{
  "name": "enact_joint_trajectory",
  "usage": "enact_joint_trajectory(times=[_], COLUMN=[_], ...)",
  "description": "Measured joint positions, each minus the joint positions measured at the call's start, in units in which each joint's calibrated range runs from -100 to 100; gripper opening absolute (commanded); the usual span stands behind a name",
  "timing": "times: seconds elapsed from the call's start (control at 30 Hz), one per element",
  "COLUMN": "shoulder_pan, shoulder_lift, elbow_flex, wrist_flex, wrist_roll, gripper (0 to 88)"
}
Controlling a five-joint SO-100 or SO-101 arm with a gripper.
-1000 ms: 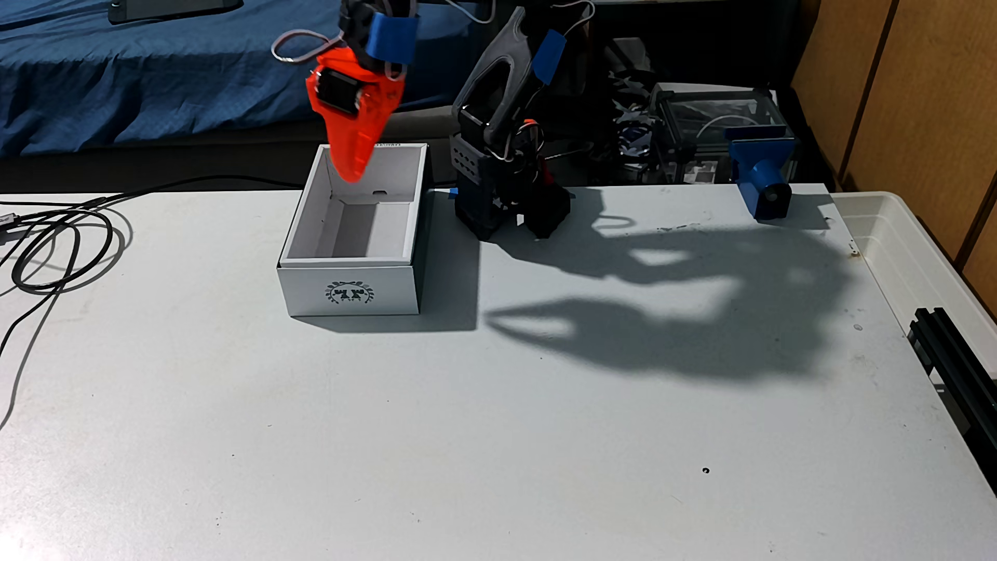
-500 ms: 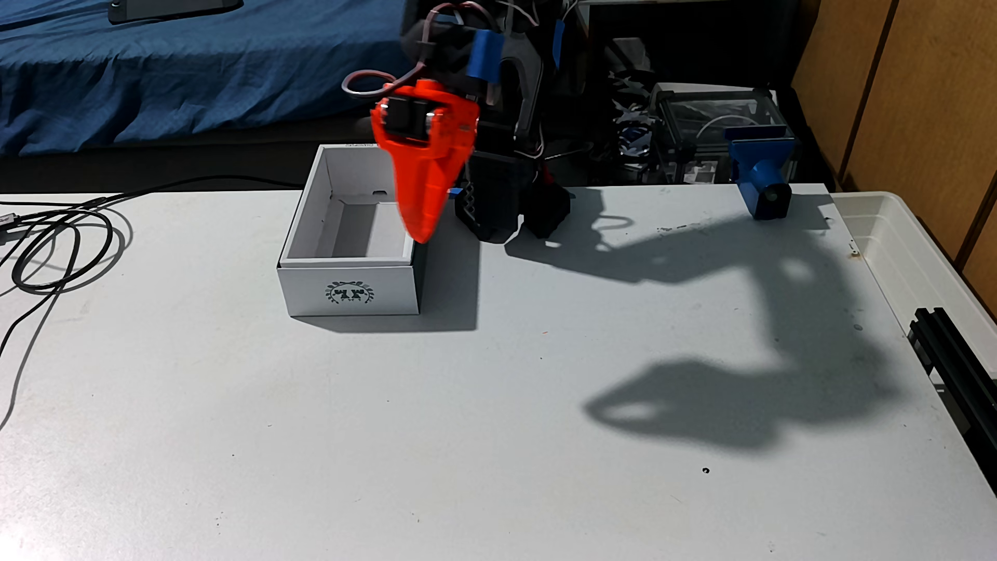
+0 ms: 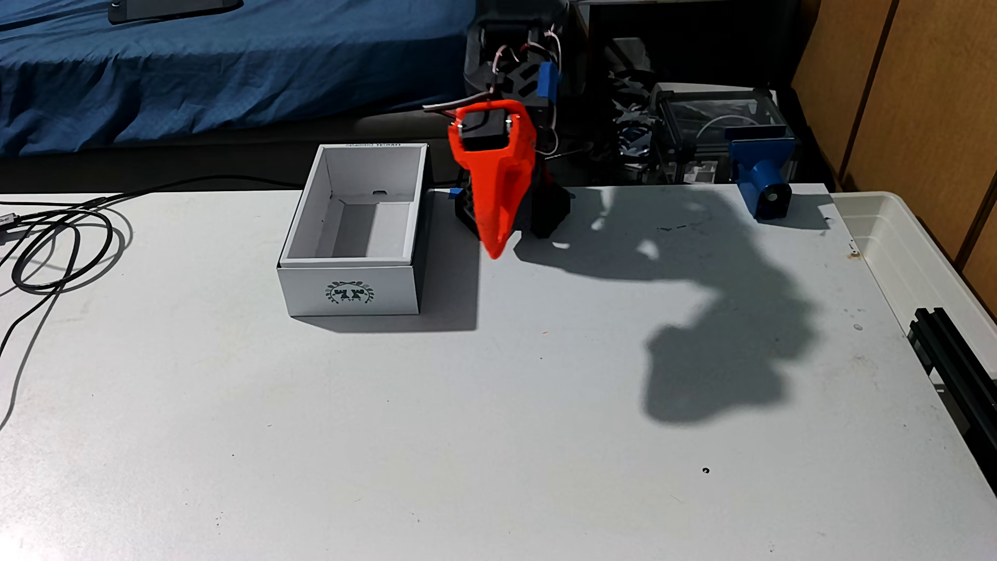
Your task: Grab the blue brick and place in box
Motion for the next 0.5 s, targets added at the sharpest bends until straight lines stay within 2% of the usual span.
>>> enact_joint_trajectory(times=[0.1, 0.5], shoulder_pan=[-1.77, -4.80], shoulder_lift=[-8.61, -10.30], elbow_flex=[5.63, 14.93], wrist_flex=[0.00, 1.32], wrist_roll=[0.58, 8.79], gripper=[1.7, 1.7])
